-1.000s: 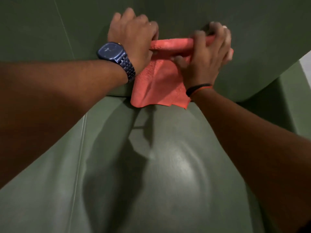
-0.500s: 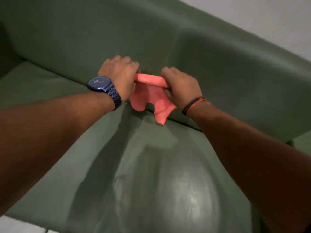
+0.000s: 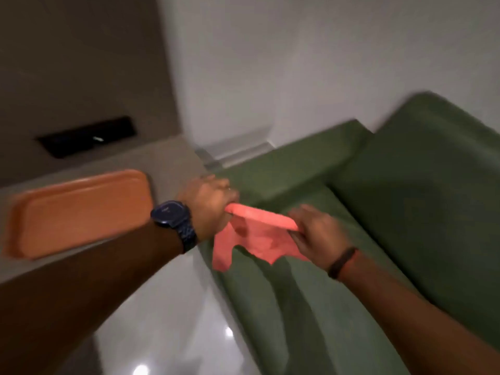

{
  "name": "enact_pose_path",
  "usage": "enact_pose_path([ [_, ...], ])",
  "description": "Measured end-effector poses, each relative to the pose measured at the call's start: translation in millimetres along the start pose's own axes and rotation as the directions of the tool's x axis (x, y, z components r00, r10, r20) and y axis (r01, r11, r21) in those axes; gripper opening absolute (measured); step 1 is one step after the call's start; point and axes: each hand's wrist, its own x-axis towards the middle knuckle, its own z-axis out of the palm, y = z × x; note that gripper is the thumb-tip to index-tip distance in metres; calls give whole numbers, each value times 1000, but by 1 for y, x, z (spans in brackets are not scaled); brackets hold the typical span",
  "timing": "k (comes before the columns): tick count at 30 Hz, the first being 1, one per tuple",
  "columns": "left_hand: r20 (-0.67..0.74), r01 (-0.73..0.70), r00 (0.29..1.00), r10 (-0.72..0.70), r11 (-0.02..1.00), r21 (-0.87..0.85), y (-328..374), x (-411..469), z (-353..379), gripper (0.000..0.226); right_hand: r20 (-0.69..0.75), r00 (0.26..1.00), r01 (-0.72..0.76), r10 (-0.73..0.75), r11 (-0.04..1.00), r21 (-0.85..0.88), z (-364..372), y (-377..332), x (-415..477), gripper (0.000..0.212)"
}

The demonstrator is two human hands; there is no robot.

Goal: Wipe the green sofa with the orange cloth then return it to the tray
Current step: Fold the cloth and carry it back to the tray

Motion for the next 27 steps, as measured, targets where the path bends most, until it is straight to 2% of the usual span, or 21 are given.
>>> enact_pose_path([
  [4, 24, 182, 982, -185, 980, 83, -139, -38, -70, 17, -7, 979, 203, -204, 973, 110, 15, -112, 135, 6],
  [9, -146, 466, 884, -444, 862, 199, -271, -54, -99, 19, -3, 944, 325, -329, 930, 173, 53, -208, 283, 13],
  [11, -211, 526, 848, -485, 817, 235, -313, -60, -99, 13, -38, 932, 362, -361, 913, 188, 75, -232, 322, 19],
  [13, -253, 541, 838, -484, 801, 256, -356, -77, -92, 20, -94, 909, 416, -405, 891, 184, 105, -253, 352, 25],
  [15, -234, 525, 849, -473, 807, 271, -391, -100, -70, 28, -102, 881, 472, -462, 871, 138, 146, -268, 367, 32],
  [18, -100, 477, 878, -467, 841, 257, -424, -140, -17, 29, -26, 861, 508, -507, 860, 45, 221, -275, 366, 22],
  [21, 210, 369, 878, -431, 887, 278, -440, -178, 47, 25, 201, 828, 539, -524, 842, -23, 297, -275, 348, 19],
  [23, 445, 404, 751, -489, 872, 276, -440, -201, 85, 32, 402, 748, 586, -529, 810, -26, 334, -274, 331, 23],
  [24, 514, 486, 671, -535, 840, 240, -443, -213, 103, 47, 485, 715, 583, -503, 813, -15, 349, -274, 324, 34],
  [25, 549, 556, 623, -558, 809, 190, -445, -222, 116, 61, 535, 703, 550, -469, 835, 8, 360, -274, 318, 44],
  [26, 531, 603, 627, -569, 787, 131, -446, -226, 126, 68, 535, 718, 505, -446, 862, 41, 367, -272, 313, 50],
  [27, 469, 624, 671, -574, 779, 61, -447, -227, 134, 71, 500, 749, 465, -435, 882, 71, 374, -271, 309, 52],
])
